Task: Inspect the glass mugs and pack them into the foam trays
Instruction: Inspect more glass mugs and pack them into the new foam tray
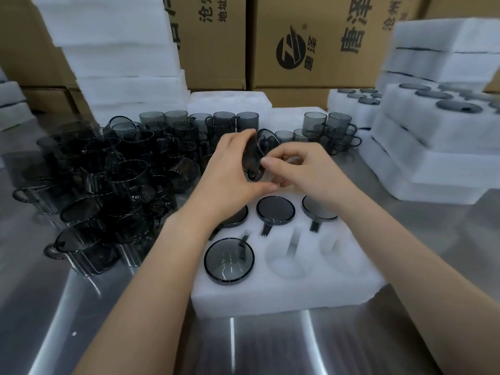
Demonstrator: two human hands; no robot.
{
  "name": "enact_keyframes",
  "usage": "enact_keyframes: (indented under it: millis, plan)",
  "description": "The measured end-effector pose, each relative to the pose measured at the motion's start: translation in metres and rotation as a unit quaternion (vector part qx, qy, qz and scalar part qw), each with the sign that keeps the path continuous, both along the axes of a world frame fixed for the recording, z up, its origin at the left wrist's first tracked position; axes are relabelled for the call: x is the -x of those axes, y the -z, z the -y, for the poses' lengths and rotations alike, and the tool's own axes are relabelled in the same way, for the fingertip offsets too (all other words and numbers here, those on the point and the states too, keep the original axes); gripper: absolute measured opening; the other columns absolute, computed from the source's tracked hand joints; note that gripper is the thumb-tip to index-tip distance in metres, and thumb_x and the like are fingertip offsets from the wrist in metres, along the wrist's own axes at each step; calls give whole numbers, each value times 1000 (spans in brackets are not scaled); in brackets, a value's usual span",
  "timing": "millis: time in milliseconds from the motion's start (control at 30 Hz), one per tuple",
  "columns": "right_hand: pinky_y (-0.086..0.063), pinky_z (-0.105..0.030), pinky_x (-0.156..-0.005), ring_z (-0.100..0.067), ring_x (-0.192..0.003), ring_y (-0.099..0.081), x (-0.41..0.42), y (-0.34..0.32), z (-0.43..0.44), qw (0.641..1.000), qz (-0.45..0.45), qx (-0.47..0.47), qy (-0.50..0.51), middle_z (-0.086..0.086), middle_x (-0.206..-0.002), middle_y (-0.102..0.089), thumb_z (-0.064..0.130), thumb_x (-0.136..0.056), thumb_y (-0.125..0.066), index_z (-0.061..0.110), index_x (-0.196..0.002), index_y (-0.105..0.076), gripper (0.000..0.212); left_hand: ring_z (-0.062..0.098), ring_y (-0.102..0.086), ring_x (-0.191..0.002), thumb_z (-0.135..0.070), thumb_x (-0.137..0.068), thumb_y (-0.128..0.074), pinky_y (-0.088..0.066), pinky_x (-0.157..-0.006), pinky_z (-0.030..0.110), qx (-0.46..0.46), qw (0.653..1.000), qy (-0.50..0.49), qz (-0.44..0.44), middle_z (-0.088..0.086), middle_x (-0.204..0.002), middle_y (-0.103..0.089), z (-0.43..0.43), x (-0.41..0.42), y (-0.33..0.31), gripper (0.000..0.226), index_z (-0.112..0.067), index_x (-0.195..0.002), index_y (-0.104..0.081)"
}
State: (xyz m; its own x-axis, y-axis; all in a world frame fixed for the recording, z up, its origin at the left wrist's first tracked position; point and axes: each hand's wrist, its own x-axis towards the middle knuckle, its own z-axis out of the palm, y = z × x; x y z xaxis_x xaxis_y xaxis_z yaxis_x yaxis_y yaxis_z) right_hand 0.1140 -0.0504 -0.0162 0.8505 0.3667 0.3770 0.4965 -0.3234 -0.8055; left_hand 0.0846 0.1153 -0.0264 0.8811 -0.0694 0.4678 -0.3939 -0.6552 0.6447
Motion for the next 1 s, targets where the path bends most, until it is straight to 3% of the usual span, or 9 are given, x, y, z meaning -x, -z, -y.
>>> enact_keyframes:
  millis: [67,167,300,400,533,667,767,900,1000]
  plan:
    - [-57,-37,-66,-21,-62,-65,0,3,-1,1000,4,-27,-8,-8,-71,-66,21,-90,-70,15,-92,-64,9,1,-40,-109,-36,-66,-87,-30,-79,-3,1,1000,-21,-2,-10,-128,-41,2,-1,-4,91,-22,-142,-40]
    - [-57,-34,-60,-25,-57,-63,-1,4,-1,991,-48,-121,-20,-6,-67,-55,14,-88,-71,18,-100,-44,31,0,-53,-95,-38,-65,-86,-37,-70,4,47,998,-42,-1,-13,-110,-56,5,-1,-5,67,-27,-121,-51]
    - [-57,-30,-62,-16,-58,-64,-3,6,3,990,-90,-102,-36,-8,-71,-57,20,-84,-75,21,-123,-51,46,-10,-57,-86,-31,-69,-86,-39,-70,-1,97,995,-17,5,-21,-95,-63,5,5,0,49,-36,-107,-56]
    - [-56,-25,-66,-10,-71,-67,-4,6,4,992,-84,-76,-55,2,-85,-68,26,-78,-80,27,-110,-65,34,-8,-61,-93,-22,-68,-87,-45,-80,8,125,992,16,7,-19,-100,-68,3,7,3,51,-35,-111,-63]
    - [-57,-30,-69,-8,-79,-66,-6,9,2,990,-100,-81,-55,-1,-97,-68,33,-73,-83,19,-104,-58,42,-2,-58,-106,-19,-65,-88,-43,-91,10,73,997,28,29,-16,-116,-65,2,7,4,66,-30,-125,-63]
    - [-58,-33,-71,-9,-79,-66,-2,8,-2,990,-100,-93,-19,-2,-90,-67,48,-63,-77,17,-94,-52,51,-2,-55,-111,-11,-63,-88,-40,-95,8,43,997,47,36,-16,-118,-62,2,7,6,73,-30,-128,-62]
    - [-52,-28,-69,-6,-71,-60,-2,7,-3,992,-71,-103,24,2,-79,-64,45,-76,-74,15,-85,-53,38,0,-54,-116,-9,-63,-88,-40,-101,16,39,997,57,33,-16,-123,-62,3,8,6,74,-31,-128,-61]
    - [-53,-48,-81,-16,-76,-62,-3,5,-1,981,-104,-164,10,4,-76,-67,34,-90,-66,17,-75,-54,26,-1,-55,-117,-6,-64,-87,-41,-103,19,61,995,68,37,-16,-124,-62,3,8,6,75,-32,-129,-60]
    - [-58,-44,-69,-19,-72,-65,-2,4,1,966,-146,-210,-42,-3,-81,-68,28,-96,-59,15,-77,-55,23,-3,-54,-119,-5,-65,-87,-41,-104,19,98,992,70,29,-16,-125,-63,2,6,6,73,-33,-127,-60]
